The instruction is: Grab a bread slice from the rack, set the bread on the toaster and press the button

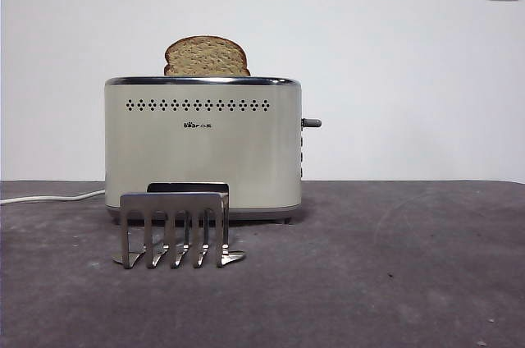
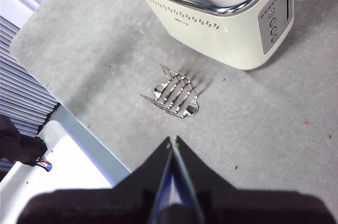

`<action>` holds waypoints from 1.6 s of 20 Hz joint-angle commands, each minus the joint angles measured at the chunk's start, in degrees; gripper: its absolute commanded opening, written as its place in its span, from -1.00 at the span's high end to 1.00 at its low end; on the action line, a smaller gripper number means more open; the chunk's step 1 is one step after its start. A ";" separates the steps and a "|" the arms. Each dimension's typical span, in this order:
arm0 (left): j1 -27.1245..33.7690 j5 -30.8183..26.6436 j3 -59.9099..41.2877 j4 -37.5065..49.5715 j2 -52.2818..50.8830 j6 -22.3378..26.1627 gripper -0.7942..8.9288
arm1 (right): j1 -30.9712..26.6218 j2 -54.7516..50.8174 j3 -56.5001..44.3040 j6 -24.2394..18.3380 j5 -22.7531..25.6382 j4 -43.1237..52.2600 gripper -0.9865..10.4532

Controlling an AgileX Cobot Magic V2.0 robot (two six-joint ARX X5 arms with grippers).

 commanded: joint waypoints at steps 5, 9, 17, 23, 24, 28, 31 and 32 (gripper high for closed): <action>0.15 -0.22 -14.86 0.76 -6.82 -4.11 0.84 | 0.02 0.09 -0.44 -0.35 0.17 0.17 0.83; 0.15 -0.15 -20.52 0.68 -10.73 -4.31 0.84 | 0.02 0.09 -0.44 -0.35 0.17 0.17 0.83; 0.15 0.33 -22.01 -9.18 -11.28 -7.41 0.84 | 0.02 0.09 -0.44 -0.35 0.17 0.17 0.83; 0.15 -0.13 -22.01 -9.09 -11.28 -10.49 0.84 | 0.02 0.09 -0.44 -0.35 0.17 0.17 0.83; 0.15 -0.13 -22.01 -9.09 -11.28 -10.49 0.84 | 0.02 0.09 -0.44 -0.35 0.17 0.17 0.83; 0.15 -0.13 -22.01 -9.09 -11.28 -10.49 0.84 | 0.02 0.09 -0.44 -0.35 0.17 0.17 0.83; 0.15 -0.13 -22.01 -9.09 -11.28 -10.49 0.84 | 0.02 0.09 -0.44 -0.35 0.17 0.17 0.83; 0.15 -0.13 -22.01 -9.09 -11.28 -10.49 0.84 | 0.02 0.09 -0.44 -0.35 0.17 0.17 0.83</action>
